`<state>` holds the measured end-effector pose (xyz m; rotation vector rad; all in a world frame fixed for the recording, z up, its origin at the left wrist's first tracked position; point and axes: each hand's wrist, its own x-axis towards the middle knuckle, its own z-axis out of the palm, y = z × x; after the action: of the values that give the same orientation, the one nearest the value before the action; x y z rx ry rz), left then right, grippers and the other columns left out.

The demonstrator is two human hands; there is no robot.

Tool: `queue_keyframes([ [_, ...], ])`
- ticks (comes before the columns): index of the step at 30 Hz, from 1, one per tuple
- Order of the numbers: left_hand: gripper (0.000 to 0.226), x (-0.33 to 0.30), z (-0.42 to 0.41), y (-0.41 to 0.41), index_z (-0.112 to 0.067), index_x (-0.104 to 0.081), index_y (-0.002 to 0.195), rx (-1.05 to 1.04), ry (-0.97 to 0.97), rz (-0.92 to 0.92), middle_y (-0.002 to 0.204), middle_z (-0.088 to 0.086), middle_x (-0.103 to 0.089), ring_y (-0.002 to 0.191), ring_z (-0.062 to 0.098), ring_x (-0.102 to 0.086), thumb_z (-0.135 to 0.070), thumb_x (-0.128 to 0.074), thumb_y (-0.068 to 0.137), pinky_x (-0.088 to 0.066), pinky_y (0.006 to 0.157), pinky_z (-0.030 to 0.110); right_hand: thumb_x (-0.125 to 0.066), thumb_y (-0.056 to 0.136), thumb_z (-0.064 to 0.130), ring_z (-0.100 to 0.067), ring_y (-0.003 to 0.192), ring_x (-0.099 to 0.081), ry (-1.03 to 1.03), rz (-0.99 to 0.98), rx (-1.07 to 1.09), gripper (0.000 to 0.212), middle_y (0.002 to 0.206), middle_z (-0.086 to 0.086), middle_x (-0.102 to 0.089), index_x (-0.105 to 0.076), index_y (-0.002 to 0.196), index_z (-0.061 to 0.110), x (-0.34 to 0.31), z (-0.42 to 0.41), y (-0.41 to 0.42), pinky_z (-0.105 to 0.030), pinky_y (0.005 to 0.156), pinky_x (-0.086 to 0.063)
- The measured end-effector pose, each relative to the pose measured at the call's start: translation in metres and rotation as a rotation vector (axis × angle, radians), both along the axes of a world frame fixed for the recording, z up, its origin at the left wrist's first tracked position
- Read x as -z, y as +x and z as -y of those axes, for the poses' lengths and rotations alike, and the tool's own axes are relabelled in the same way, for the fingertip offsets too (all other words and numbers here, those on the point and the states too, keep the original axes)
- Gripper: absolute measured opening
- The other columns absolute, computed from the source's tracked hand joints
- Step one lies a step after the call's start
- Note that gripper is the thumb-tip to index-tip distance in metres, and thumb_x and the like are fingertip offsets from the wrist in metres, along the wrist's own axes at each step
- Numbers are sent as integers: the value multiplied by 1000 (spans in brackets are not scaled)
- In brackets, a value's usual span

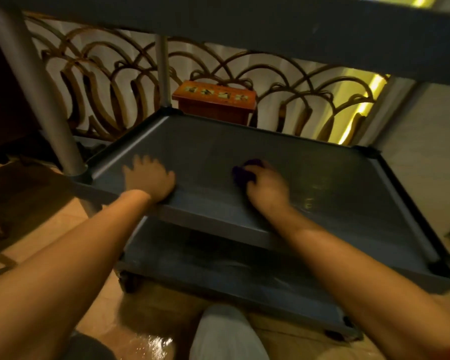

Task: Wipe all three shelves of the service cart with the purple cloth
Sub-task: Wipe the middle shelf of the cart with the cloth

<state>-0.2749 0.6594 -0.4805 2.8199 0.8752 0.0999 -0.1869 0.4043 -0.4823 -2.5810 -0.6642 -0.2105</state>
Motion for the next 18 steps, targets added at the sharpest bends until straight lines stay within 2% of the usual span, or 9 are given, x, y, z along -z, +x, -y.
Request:
queue_keyframes([
  [1,52,-2,18,8,-1,-51,136,56,-100,96,149,24,-43,136,41,-39,-36,-41,99,-33,113,55,-53,100,32,-30,123,-58,27,31,-49,32,139,-6,-59,-69,127,27,-1,-20,-6,-34,102,-47],
  [3,45,2,44,16,7,-49,134,95,-239,124,145,29,-46,132,44,-43,-22,-42,100,-34,112,52,-54,98,30,-34,129,-51,-53,5,-117,36,146,-10,-51,-64,133,30,3,-60,-19,-40,109,-43],
  [6,55,18,54,14,0,-35,147,27,-144,-38,155,26,-35,142,43,-31,-33,-35,103,-24,116,55,-54,94,28,-43,134,-43,-346,9,-79,50,156,-16,-38,-52,144,35,16,-74,-27,-52,116,-31],
  [10,64,21,54,13,1,-31,150,24,-71,-173,160,25,-26,146,42,-23,-41,-32,102,-18,118,59,-44,101,27,-41,125,-53,-439,114,95,43,152,-17,-43,-54,142,29,20,0,-5,-47,110,-34],
  [12,69,21,56,14,2,-29,151,20,-68,-169,161,25,-24,147,42,-21,-45,-33,100,-18,119,59,-39,104,28,-41,125,-54,-503,49,258,41,150,-18,-45,-53,143,26,18,61,12,-47,108,-39],
  [15,74,21,60,12,1,-28,152,3,-50,-171,162,24,-22,149,42,-18,-49,-34,99,-15,118,62,-40,104,30,-43,127,-51,-544,-53,493,41,148,-21,-43,-51,143,22,10,144,17,-48,107,-41],
  [18,67,19,70,13,0,-41,146,90,45,-97,161,23,-26,150,42,-16,-46,-42,97,-15,116,66,-45,103,36,-41,125,-51,-442,-103,511,41,145,-18,-47,-53,141,24,0,154,13,-47,104,-46],
])
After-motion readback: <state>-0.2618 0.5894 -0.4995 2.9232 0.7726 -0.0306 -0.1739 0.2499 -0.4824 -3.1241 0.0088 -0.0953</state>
